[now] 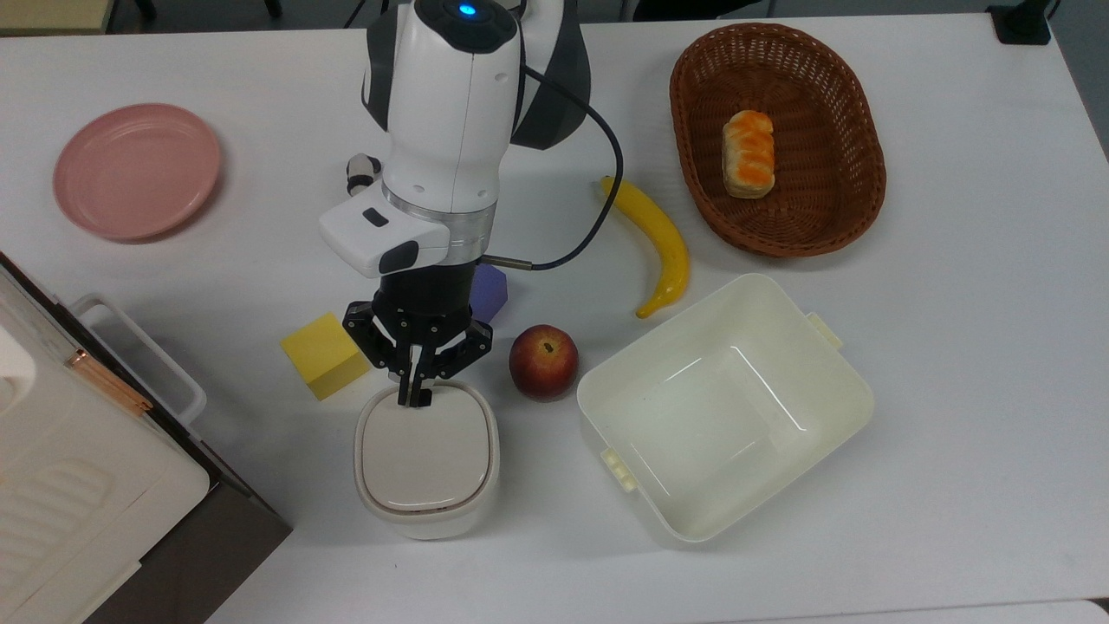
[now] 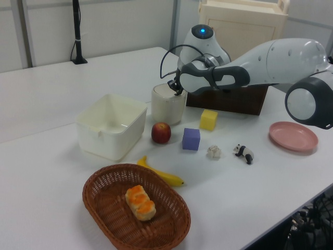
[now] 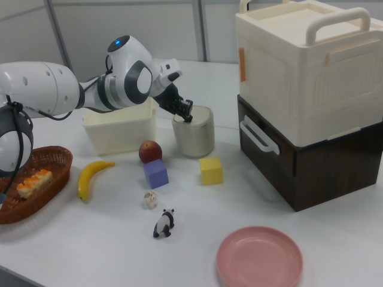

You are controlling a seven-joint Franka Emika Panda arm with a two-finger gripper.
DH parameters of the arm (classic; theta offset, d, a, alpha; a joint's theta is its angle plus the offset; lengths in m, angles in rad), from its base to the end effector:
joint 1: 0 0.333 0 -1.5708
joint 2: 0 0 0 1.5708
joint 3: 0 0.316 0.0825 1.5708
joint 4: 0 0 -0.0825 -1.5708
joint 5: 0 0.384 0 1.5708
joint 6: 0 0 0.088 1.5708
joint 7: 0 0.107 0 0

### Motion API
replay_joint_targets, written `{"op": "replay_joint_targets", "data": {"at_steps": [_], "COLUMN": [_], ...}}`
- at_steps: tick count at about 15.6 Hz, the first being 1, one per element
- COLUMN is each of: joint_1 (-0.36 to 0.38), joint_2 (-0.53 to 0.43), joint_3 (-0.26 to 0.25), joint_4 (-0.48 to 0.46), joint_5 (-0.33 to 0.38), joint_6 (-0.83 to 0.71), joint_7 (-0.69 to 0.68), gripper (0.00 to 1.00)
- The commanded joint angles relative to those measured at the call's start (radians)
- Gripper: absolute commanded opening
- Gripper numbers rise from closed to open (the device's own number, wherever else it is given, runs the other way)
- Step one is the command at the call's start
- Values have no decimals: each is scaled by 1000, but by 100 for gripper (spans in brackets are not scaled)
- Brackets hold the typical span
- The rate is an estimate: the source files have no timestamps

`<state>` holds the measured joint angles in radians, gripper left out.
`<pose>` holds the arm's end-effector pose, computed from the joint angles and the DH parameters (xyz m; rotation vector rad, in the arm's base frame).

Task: Open the trash can
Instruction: 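Lower the gripper and grasp the lid's front tab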

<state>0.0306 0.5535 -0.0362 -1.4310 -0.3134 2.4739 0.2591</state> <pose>0.7490 0.0025 0.4266 2.8417 -0.0792 0.7495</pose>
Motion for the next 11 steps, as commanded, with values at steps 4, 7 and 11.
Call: {"op": "replay_joint_targets", "data": {"at_steps": [4,7,11], "joint_1": [9,9,11], "joint_2": [14,28,34], "joint_3": [-5,-1,2], "joint_4": [12,12,9], "joint_5": [-33,-78,-133], "joint_6": [17,17,17], "joint_7": [20,20,31], "gripper": [8,8,8]}}
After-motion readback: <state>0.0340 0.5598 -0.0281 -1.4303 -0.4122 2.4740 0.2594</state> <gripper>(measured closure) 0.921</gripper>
